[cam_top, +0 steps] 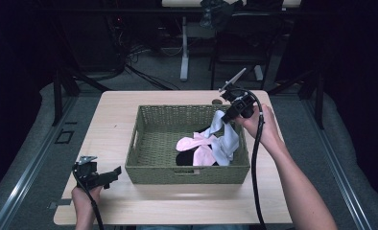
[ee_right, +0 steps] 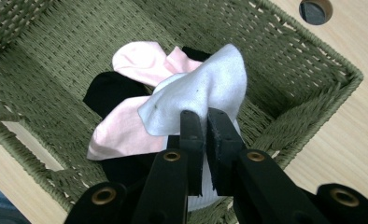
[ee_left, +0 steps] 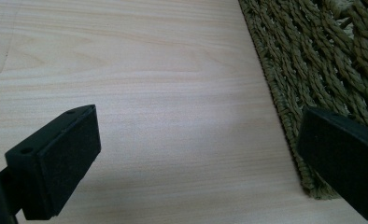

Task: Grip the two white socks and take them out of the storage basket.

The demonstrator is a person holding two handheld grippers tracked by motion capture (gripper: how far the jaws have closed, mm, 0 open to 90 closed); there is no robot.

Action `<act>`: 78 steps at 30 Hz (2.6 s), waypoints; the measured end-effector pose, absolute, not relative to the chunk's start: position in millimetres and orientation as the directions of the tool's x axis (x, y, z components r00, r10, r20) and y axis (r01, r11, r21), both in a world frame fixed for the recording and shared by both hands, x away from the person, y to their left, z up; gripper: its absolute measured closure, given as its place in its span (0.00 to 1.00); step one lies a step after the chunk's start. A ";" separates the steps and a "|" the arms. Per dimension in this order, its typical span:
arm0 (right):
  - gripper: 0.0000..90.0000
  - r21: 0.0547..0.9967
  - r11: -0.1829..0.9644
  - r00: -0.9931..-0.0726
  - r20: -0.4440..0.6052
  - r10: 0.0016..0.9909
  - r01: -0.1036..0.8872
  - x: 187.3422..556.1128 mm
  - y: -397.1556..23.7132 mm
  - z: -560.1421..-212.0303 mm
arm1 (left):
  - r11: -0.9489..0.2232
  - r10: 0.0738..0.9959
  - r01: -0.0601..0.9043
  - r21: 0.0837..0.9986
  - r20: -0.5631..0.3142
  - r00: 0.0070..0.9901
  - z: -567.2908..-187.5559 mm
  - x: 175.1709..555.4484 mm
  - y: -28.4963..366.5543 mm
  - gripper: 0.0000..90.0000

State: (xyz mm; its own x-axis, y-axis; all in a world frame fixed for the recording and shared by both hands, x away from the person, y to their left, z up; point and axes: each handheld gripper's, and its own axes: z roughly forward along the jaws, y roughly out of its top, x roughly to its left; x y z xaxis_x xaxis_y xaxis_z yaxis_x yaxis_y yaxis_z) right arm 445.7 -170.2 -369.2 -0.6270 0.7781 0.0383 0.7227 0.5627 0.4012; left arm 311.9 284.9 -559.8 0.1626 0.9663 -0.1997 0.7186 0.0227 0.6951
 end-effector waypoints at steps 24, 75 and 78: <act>0.95 0.454 0.530 -0.604 0.022 0.797 0.716 440.3 -194.9 -320.3 | 0.024 0.965 0.720 0.694 -0.205 0.165 -560.1 312.2 285.2 0.00; 0.95 0.398 0.278 -0.314 0.025 0.949 0.874 437.3 -324.3 -376.3 | 0.027 0.965 0.718 0.696 -0.204 0.162 -560.2 312.0 285.2 0.00; 0.95 0.381 0.274 -0.307 0.027 0.951 0.883 438.6 -326.1 -387.7 | 0.025 0.966 0.719 0.695 -0.203 0.163 -560.0 312.0 284.7 0.00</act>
